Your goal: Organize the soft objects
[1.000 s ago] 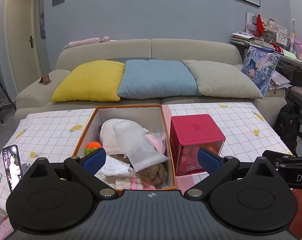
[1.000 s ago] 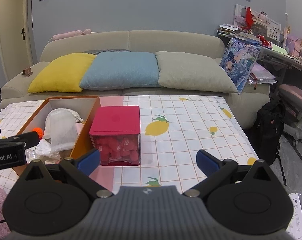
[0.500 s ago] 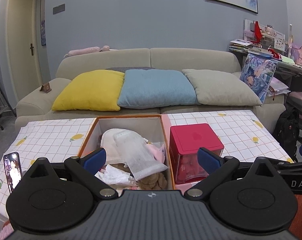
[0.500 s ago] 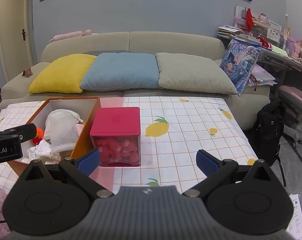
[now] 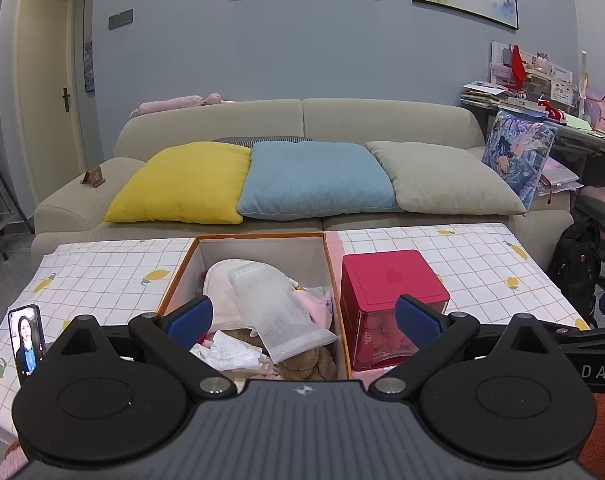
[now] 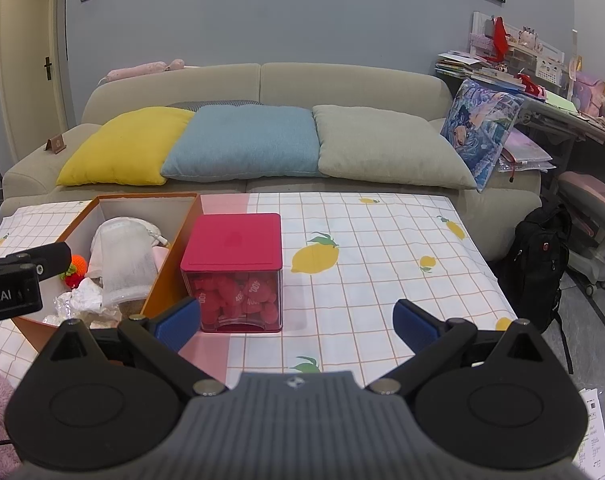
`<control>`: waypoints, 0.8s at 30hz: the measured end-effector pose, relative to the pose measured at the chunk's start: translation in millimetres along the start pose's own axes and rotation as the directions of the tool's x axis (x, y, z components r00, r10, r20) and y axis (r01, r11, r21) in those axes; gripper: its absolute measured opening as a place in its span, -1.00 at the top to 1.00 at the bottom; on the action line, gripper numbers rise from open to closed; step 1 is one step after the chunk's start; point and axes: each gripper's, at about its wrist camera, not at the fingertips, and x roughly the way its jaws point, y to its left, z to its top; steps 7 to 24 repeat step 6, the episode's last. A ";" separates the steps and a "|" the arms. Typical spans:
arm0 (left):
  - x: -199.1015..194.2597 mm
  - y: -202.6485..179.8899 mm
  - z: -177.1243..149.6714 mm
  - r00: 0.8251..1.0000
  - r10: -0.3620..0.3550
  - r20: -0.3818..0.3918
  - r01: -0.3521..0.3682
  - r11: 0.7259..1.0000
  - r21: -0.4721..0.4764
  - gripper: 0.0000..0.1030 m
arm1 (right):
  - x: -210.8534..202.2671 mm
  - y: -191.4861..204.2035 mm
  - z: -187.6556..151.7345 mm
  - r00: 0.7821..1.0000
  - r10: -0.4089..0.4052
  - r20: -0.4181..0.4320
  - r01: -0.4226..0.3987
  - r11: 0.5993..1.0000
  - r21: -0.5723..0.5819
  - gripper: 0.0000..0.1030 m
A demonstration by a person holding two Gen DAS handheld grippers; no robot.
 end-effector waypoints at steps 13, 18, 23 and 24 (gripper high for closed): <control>-0.3 0.1 -0.3 1.000 0.000 0.001 0.000 1.000 0.000 -1.00 | 0.0 0.1 0.1 1.000 0.000 0.000 0.000 1.000 0.000 -0.94; -0.3 0.1 -0.3 1.000 0.000 0.001 0.000 1.000 0.000 -1.00 | 0.0 0.1 0.1 1.000 0.000 0.000 0.000 1.000 0.000 -0.94; -0.3 0.1 -0.3 1.000 0.000 0.001 0.000 1.000 0.000 -1.00 | 0.0 0.1 0.1 1.000 0.000 0.000 0.000 1.000 0.000 -0.94; -0.3 0.1 -0.3 1.000 0.000 0.001 0.000 1.000 0.000 -1.00 | 0.0 0.1 0.1 1.000 0.000 0.000 0.000 1.000 0.000 -0.94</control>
